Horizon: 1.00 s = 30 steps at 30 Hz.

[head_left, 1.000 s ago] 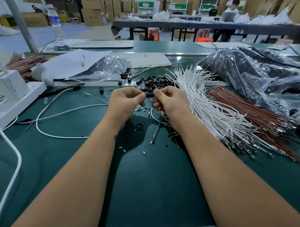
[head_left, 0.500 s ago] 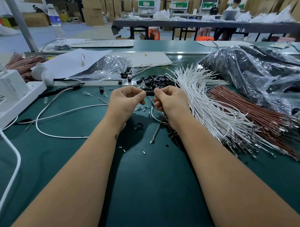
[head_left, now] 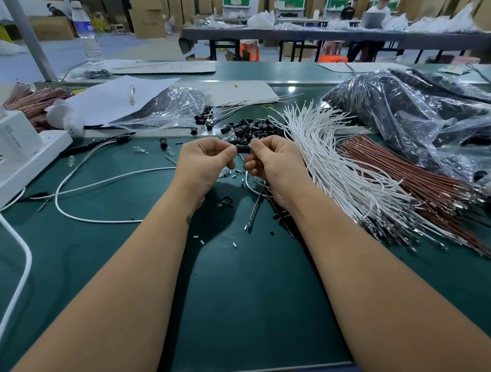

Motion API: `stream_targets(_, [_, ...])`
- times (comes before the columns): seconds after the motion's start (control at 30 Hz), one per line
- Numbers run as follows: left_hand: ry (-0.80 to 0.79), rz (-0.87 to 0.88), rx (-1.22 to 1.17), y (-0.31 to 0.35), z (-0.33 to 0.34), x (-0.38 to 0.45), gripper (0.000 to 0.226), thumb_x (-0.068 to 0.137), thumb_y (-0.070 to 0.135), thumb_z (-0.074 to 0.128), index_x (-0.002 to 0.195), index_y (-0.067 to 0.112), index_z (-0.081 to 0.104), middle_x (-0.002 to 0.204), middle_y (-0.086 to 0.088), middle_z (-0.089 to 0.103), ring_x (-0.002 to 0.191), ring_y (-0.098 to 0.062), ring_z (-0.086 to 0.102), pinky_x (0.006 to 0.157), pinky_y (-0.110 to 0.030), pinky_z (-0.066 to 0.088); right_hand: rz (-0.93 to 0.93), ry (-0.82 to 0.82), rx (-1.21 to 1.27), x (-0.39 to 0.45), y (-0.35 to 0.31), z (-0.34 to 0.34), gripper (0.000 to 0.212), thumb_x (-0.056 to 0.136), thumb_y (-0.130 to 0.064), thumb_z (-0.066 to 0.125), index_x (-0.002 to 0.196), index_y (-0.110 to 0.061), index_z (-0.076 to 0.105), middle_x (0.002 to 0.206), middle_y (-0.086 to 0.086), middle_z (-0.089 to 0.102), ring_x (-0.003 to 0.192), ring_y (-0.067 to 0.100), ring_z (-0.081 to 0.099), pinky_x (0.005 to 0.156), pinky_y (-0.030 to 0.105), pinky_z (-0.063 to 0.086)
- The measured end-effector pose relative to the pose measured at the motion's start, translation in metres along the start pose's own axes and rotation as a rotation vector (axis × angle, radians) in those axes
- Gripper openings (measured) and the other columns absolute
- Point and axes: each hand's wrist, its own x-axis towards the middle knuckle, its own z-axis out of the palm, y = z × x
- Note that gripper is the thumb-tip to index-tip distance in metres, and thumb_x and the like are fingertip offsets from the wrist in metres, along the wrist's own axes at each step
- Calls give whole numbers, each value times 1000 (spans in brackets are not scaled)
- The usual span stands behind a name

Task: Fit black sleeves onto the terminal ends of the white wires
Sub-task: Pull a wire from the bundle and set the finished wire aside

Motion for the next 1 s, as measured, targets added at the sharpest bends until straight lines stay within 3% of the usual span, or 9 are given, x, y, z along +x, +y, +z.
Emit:
stream_targets(0.17, [58,-6,34,-4,3,0,12,91,13,63,79,13,65,63,-1,60,37,3,42,44,-8,33,-5,53,-43,3,0,3,17,100,-13,49,85,-10,57,68,4,61,49,6,56,49,19,46])
stream_targets(0.27, [104,-44,7,-6,0,3,15,94,17,60,79,18,63,63,4,60,40,3,41,50,-15,34,40,112,54,5,-2,-1,18,100,-11,48,84,-8,55,70,6,61,49,7,58,49,18,49])
stream_targets(0.37, [66,-37,-58,-5,-1,3,12,92,13,62,81,19,64,64,6,63,45,1,45,49,-13,38,85,21,85,4,-3,-2,9,94,0,54,87,-6,57,68,8,68,53,10,64,51,19,52])
stream_targets(0.47, [21,-16,-88,-2,0,1,12,89,8,65,83,18,66,64,6,66,50,-3,55,50,-15,44,79,-51,13,2,-3,1,16,86,6,60,91,-9,61,75,9,68,55,10,64,53,19,50])
stream_targets(0.6, [26,39,27,-1,2,-1,14,85,5,68,79,18,67,67,3,65,59,-4,58,57,-19,49,19,-92,27,2,-2,1,18,86,6,60,86,-11,66,72,5,65,58,8,60,58,19,51])
stream_targets(0.7, [39,86,197,-1,5,0,2,85,12,71,84,11,69,69,0,64,60,-8,55,63,-25,48,-27,-94,24,2,0,0,12,87,1,65,84,-10,69,69,2,66,59,8,60,61,19,52])
stream_targets(0.83, [57,127,386,-3,6,0,9,86,21,68,83,13,69,69,6,63,60,-3,54,60,-16,43,-79,-42,-8,3,1,-1,12,89,-3,65,82,-12,68,66,0,64,56,4,59,59,17,50])
stream_targets(1.0, [-10,70,301,-6,4,1,8,87,18,66,82,12,68,65,6,61,48,6,47,51,-8,38,-69,-33,-44,3,2,-1,12,89,-4,66,80,-12,68,65,0,63,55,3,58,58,16,49])
